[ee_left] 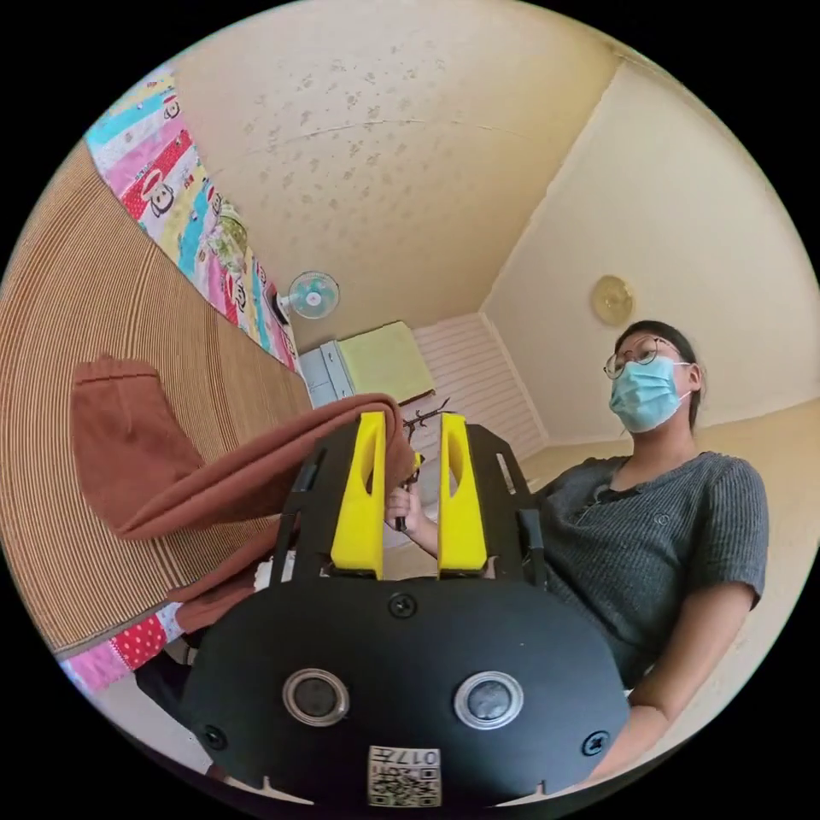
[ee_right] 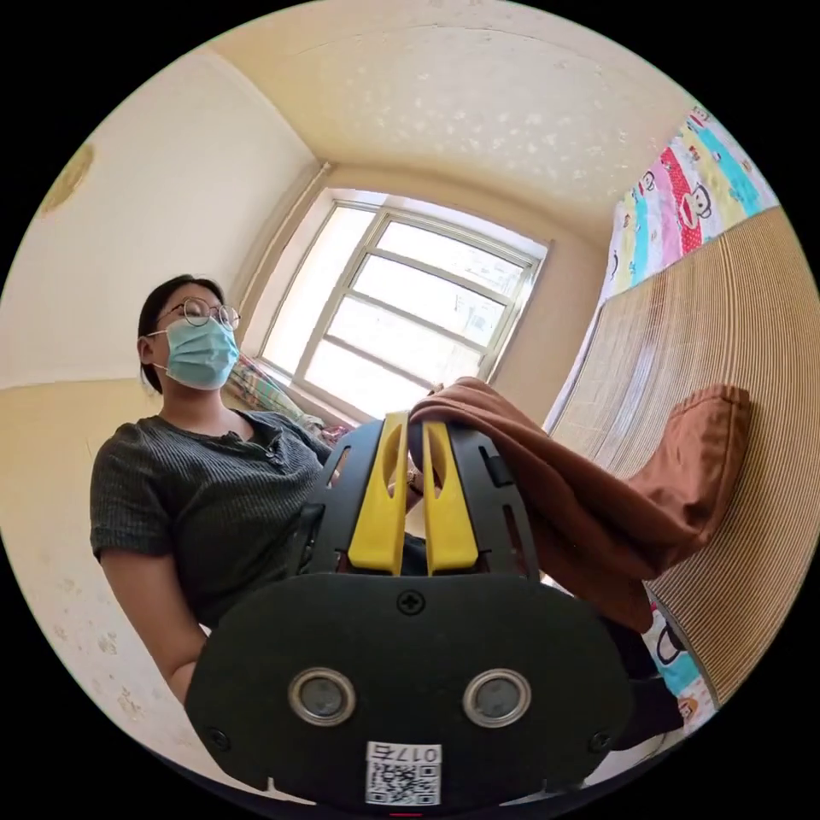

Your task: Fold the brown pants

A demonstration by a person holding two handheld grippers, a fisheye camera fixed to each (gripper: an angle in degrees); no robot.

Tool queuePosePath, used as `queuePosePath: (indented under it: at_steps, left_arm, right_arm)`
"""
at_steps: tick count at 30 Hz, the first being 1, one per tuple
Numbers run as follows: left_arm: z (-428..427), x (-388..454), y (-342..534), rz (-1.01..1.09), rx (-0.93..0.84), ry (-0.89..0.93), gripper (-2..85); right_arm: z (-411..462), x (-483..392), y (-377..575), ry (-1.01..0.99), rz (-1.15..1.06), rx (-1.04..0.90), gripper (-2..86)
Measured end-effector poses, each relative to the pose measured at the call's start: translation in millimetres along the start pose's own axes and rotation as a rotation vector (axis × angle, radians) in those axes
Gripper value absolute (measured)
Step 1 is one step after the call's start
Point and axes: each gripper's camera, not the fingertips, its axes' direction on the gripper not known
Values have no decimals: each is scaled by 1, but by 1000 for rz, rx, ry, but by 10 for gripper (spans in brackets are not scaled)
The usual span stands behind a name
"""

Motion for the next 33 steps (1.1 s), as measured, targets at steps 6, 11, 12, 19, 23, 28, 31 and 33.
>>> queuePosePath:
  at_steps: [6, 11, 12, 19, 23, 28, 31, 33]
  left_arm:
    - [14, 140, -31, 293, -68, 92, 35]
    - [24, 243, -43, 533, -111, 257, 35]
    - [27, 256, -49, 539, -109, 256, 34]
    - [64, 194, -103, 342, -51, -167, 29]
    - [90, 61, -153, 108, -122, -313, 26]
    - [95, -43, -172, -22, -148, -462, 29]
    - [103, -71, -147, 21, -241, -607, 36]
    - [94, -108, -105, -62, -241, -585, 42]
  right_arm:
    - [26, -144, -31, -93, -366, -73, 16]
    - [55, -263, -46, -25, -671, -164, 16]
    - [55, -267, -50, -7, -679, -157, 16]
    - [20, -125, -129, 491, -314, -48, 17]
    - [-2, 25, -172, 501, -17, -8, 18]
    - [8, 118, -173, 585, 104, -71, 19]
    - [16, 159, -127, 620, 146, -127, 19]
    - [10, 193, -84, 582, 238, -130, 19]
